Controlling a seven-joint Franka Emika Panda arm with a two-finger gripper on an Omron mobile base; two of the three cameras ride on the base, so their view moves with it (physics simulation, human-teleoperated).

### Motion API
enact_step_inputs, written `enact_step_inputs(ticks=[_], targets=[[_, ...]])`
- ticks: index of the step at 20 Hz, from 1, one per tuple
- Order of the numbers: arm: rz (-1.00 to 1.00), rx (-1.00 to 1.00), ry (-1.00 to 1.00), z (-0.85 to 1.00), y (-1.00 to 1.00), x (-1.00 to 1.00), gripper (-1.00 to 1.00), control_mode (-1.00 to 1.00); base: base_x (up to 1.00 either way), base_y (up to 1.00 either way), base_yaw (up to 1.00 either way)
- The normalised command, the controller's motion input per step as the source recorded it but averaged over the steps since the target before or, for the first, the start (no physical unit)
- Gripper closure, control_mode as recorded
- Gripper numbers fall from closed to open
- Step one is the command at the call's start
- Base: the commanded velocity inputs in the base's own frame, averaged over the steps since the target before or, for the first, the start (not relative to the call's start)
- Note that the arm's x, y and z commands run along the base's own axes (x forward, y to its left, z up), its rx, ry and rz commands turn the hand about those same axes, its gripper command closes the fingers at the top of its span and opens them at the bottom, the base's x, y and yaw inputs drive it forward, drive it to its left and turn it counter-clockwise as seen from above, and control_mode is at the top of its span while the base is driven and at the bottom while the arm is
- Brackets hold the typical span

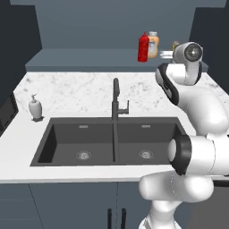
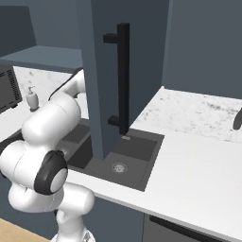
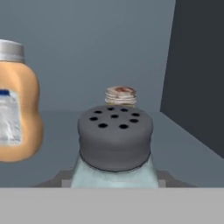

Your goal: Put the shaker and condiment bottle from the counter next to their counterparts in the cabinet.

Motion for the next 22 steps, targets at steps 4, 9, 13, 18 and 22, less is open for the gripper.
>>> enact_step_inputs(ticks=[4,9,13,18,22], targets=[[0.00,0.00,0.00,-0.09,-0.01,0.11,-1.00,-1.00,0.00,0.00,0.00],[0.00,0.00,0.00,-0.01,0.00,0.00,-1.00,-1.00,0.00,0.00,0.00],[0.00,0.00,0.00,0.00,0.00,-0.03,-1.00,-1.00,0.00,0.00,0.00],[0.00,0.00,-0.03,0.00,0.00,-0.21,-1.00,-1.00,0.00,0.00,0.00],[0.00,0.00,-0.07,0.00,0.00,-0.54,-1.00,-1.00,0.00,0.00,0.00]])
